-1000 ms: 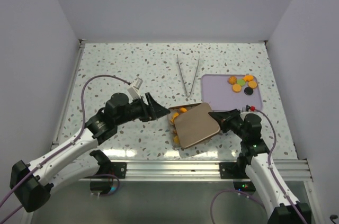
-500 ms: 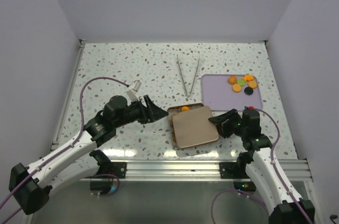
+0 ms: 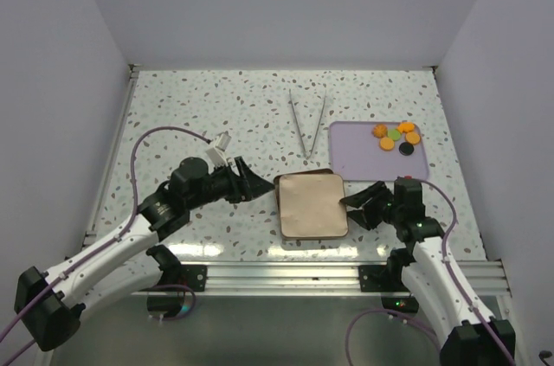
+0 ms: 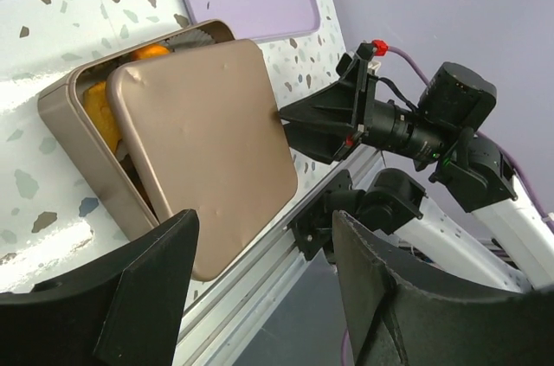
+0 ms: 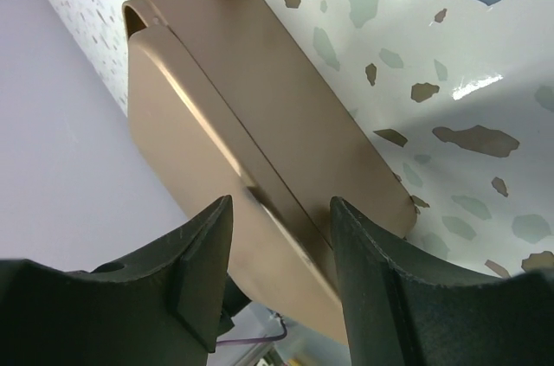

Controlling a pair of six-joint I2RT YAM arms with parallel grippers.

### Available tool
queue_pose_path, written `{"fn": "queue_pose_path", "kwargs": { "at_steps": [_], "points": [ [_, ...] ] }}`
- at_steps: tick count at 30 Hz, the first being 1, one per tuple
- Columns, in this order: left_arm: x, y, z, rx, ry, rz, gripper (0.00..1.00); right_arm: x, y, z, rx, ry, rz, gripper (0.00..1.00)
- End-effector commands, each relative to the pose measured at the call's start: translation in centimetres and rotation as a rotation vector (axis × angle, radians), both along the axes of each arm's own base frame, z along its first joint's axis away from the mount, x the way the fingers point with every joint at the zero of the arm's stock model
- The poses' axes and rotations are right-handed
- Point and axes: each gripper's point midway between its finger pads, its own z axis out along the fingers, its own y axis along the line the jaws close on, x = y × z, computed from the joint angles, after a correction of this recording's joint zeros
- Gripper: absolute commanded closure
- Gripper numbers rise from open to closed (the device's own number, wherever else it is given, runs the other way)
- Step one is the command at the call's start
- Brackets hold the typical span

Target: Pack the cookies

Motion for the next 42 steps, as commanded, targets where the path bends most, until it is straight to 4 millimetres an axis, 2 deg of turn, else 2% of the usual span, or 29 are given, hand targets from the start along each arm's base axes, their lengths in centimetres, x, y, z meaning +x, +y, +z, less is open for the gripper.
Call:
{"fn": "queue_pose_path", "kwargs": {
  "at_steps": [1,4,10,14,26,42],
  "points": [
    [0.4,0.1,-0.9,0.027,-0.014,0.002,0.32,1.3,0.0,1.7,-0.004,-0.056,0.001,0.48],
    [0.4,0.1,-2.2,0.063,0.015,-0.003,0.32,1.7,0.0,1.8,-0.001,-0.062,-0.003,0.49],
    [0.0,0.0,-6.4,0.158,0.091,-0.042,0.34,2.4,0.2,2.0,0.004,-0.068,-0.001,0.51],
    [-0.1,-0.3,-7.7,0.177,0.109,-0.064,0.34,2.8,0.3,2.1,0.008,-0.069,-0.005,0.52],
    [-0.8,-3.3,-8.8,0.176,0.11,-0.15,0.33,3.9,0.3,2.4,0.026,-0.086,-0.033,0.52],
    [-1.2,-3.9,-9.9,0.191,0.123,-0.18,0.33,5.0,0.0,1.8,0.031,-0.087,-0.075,0.55]
  ]
}}
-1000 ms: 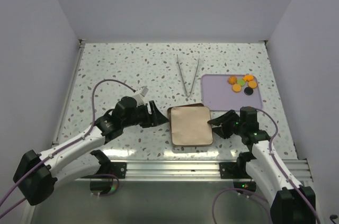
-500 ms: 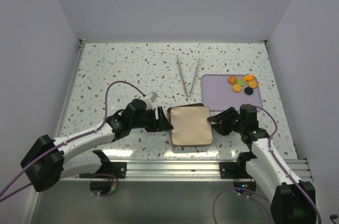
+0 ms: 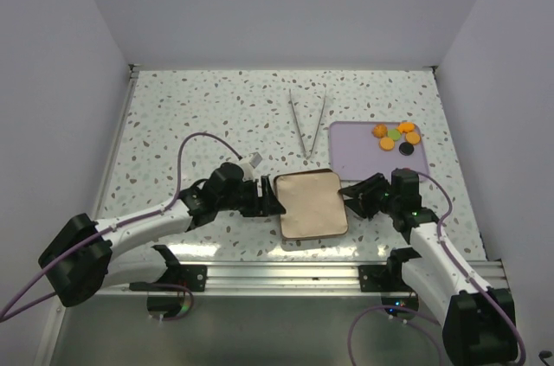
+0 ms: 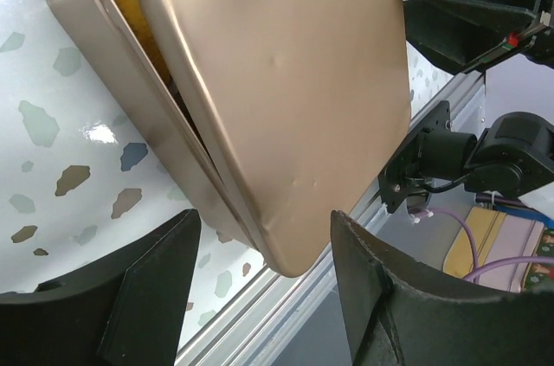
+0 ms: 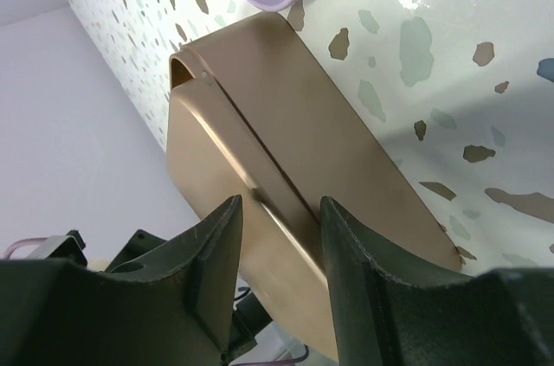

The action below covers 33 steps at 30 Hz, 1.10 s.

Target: Pack the cookies

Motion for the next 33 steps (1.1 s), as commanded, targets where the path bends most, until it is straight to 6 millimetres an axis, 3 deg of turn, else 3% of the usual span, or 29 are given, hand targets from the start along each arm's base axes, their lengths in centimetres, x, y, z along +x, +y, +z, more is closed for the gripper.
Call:
{"fn": "queue_pose_path", "kwargs": {
  "at_steps": [1,9,18,33],
  "points": [
    [0.5,-1.0,1.4,-0.044,-0.058,-0.031,0.33,2.0,-0.4,1.4,-0.003,-0.073,-0.046,0.55],
    [0.6,-1.1,1.0,-0.036,-0.056,-0.035,0.33,2.4,-0.5,1.0,-0.011,-0.065,-0.057,0.57],
    [1.0,-1.7,1.1,-0.03,-0.067,-0.055,0.45,3.3,-0.6,1.3,-0.024,-0.073,-0.06,0.61],
    [1.6,-2.4,0.5,-0.017,-0.064,-0.074,0.48,4.6,-0.4,1.2,-0.029,-0.058,-0.058,0.66]
  ]
}}
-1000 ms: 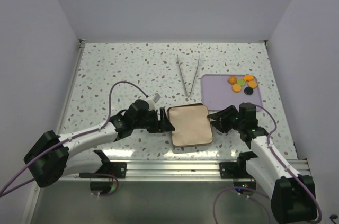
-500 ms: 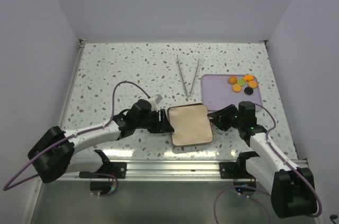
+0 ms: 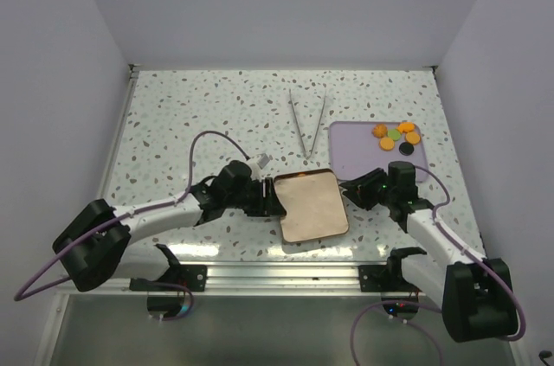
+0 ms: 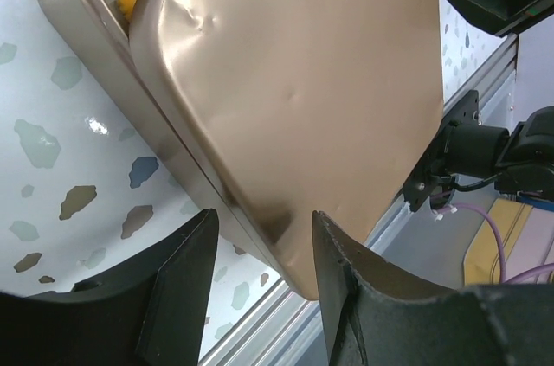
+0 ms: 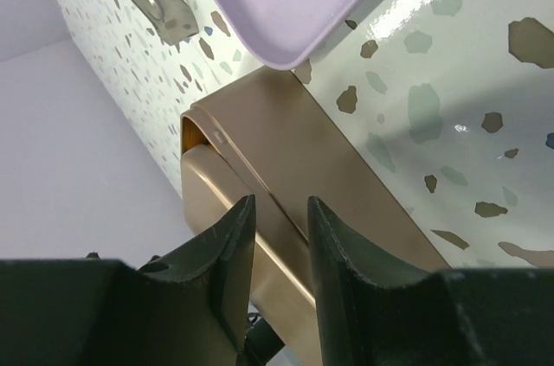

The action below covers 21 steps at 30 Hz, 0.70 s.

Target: Pack the cookies

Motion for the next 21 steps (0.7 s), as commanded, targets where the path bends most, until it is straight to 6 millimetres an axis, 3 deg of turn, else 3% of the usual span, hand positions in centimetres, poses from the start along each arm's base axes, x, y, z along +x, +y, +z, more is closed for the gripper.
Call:
{"fn": "queue_pose_path", "kwargs": {
  "at_steps": [1,21],
  "points": [
    [1.2,-1.6,2.2,-0.059,-0.076,-0.031,0.48,1.9,0.0,1.6,-0.011,-0.066,-0.01,0.66],
    [4.9,-2.5,2.1,0.016,-0.097,-0.011,0.49,5.3,0.7,2.2,-0.027,-0.071,0.021,0.67]
  ]
}}
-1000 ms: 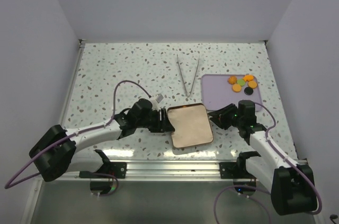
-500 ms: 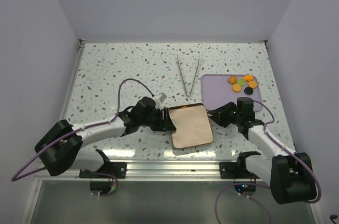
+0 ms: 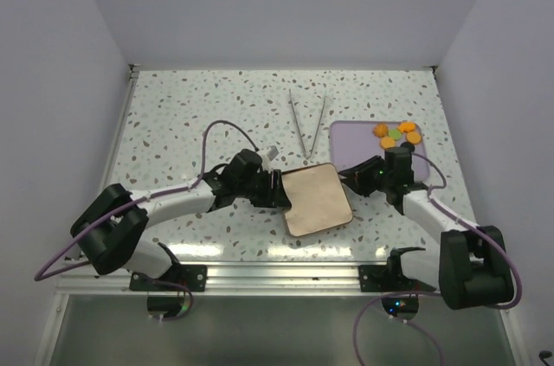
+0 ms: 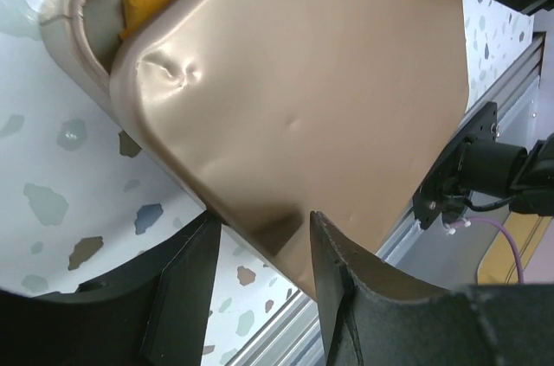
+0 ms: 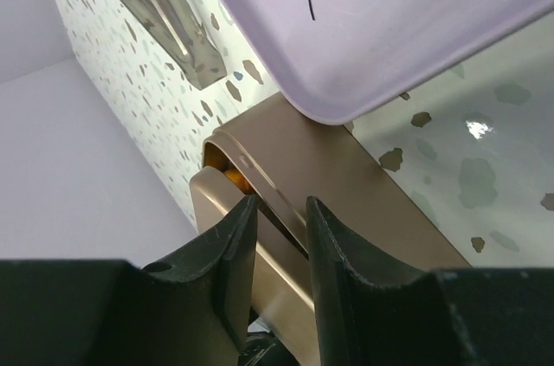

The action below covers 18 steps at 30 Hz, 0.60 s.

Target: Pack the cookies

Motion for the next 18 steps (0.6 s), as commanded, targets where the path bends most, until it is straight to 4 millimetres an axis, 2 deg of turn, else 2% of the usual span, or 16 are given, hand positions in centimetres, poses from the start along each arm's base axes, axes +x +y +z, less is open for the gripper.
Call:
{"fn": "queue_pose_path", "kwargs": {
  "at_steps": [1,7,8,18],
  "points": [
    [3.0,-1.0,2.6,-0.043,-0.107,0.018,0.49,1.9,0.7,1.8,-0.004,-0.071,0.035,0.67],
    [4.7,-1.2,3.1,-0.032,-0.118,0.035,0.46,2.6,0.8,1.8,-0.028,-0.061,0.061,0.67],
    [5.1,-1.4,3.3,-0.037,-0.123,0.036,0.46,3.1,0.8,2.3,-0.035,-0.075,0.063,0.66],
    [5.7,-1.1,1.7,0.008,-0.077,0.039,0.46,4.0,0.7,2.2,-0.072,-0.057,0.087,0.52]
  ]
}}
